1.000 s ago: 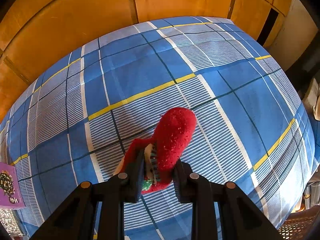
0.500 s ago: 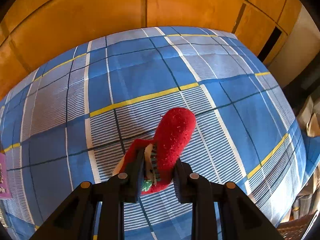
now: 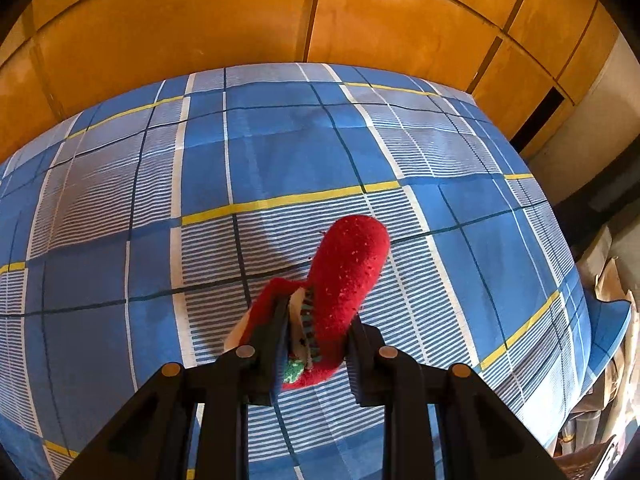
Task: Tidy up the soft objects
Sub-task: 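Carry the blue Tempo tissue pack over the tray with the left gripper, then release the tissue pack into the tray and withdraw the left gripper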
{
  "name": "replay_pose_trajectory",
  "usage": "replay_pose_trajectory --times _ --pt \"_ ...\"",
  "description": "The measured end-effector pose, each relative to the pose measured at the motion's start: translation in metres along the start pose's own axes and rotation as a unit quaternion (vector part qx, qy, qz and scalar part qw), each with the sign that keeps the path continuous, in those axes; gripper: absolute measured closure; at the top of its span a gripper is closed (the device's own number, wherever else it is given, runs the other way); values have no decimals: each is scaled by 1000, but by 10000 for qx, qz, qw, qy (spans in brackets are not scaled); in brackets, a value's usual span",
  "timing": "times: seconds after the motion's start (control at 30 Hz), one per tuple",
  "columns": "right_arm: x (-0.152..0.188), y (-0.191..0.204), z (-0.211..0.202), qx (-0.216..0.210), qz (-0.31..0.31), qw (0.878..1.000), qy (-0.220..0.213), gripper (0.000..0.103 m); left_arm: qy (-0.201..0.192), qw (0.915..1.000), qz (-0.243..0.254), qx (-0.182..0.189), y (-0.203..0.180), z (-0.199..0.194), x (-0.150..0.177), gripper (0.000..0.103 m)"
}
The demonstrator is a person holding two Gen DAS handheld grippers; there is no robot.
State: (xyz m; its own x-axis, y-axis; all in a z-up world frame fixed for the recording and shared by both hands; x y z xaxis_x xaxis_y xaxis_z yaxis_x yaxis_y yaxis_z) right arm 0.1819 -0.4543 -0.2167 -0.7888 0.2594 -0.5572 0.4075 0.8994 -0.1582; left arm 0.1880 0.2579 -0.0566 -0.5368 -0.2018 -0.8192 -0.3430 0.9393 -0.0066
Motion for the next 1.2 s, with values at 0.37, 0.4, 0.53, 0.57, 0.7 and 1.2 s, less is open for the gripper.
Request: replay_pose_trajectory --times 0.37,0.4,0.53,0.57,0.7,1.2 --pt "1 4 -2 266 -325 9990 -134 80 -311 9981 -115 -523 68 -56 81 27" --pt "0 4 -2 280 -325 9990 -139 80 -338 9978 -140 -547 71 -60 84 27" --pt "0 4 -1 314 -309 9989 -143 80 -471 9965 -190 -670 85 -77 96 27" --pt "0 3 -1 320 -291 9990 -141 80 -483 9964 -194 -675 86 -79 98 27" --pt "0 3 -2 371 -251 9989 -149 79 -404 9969 -272 -615 91 -81 107 27" --pt "-1 5 -2 517 -401 9977 -200 80 61 9966 -719 -409 103 -36 111 27"
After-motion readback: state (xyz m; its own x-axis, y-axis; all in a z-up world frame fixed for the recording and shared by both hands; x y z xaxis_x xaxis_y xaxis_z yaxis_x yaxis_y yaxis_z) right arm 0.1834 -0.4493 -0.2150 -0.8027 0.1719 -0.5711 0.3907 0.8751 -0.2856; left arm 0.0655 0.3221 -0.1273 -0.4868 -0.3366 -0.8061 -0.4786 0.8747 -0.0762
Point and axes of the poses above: each gripper's, at about its wrist camera, not at the fingertips, and z roughly the way its jaws point, y to its left, x to its underside, the point moved 10 cm from there along z, roughly the way its jaws point, and after that the axes turned 8 degrees about -y, right-handed, at the moved point
